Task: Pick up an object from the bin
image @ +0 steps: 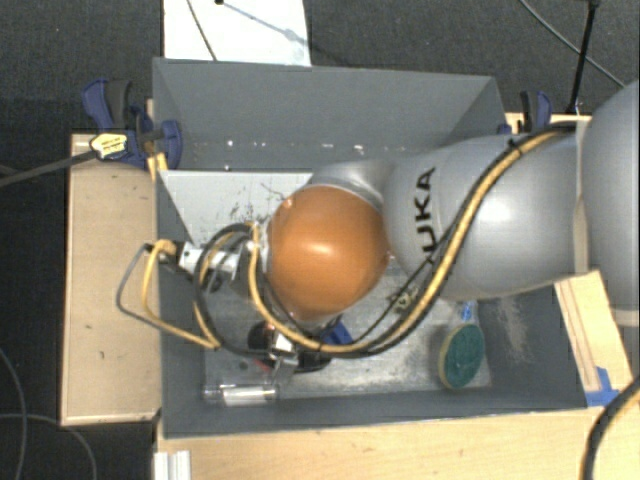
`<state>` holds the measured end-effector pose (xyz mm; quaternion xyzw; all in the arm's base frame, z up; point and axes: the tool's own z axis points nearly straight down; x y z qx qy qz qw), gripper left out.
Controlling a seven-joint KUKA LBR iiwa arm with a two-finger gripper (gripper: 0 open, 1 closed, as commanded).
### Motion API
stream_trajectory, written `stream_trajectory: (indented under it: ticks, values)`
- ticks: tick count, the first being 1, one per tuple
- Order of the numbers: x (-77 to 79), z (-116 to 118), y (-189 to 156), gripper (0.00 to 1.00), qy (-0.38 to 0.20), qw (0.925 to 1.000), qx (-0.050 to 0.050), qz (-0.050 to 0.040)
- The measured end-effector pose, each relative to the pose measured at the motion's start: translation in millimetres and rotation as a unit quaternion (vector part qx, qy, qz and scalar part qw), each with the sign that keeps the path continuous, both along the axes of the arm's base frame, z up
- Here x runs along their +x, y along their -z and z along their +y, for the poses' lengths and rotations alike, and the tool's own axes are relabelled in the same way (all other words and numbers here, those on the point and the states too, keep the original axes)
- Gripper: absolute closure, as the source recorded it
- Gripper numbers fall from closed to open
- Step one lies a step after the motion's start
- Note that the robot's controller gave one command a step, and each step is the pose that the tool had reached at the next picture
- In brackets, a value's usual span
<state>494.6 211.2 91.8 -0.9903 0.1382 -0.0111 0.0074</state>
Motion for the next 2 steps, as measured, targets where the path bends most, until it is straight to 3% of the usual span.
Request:
stream_trajectory:
  ticks: [1, 2]
  values:
    - [6.3, 29, -121, 1.0, -0.003, 0.9999, -0.003, 0.0093]
    - [-3.8, 7, -113, 1.0, 0.086, 0.9962, -0.005, 0.0143]
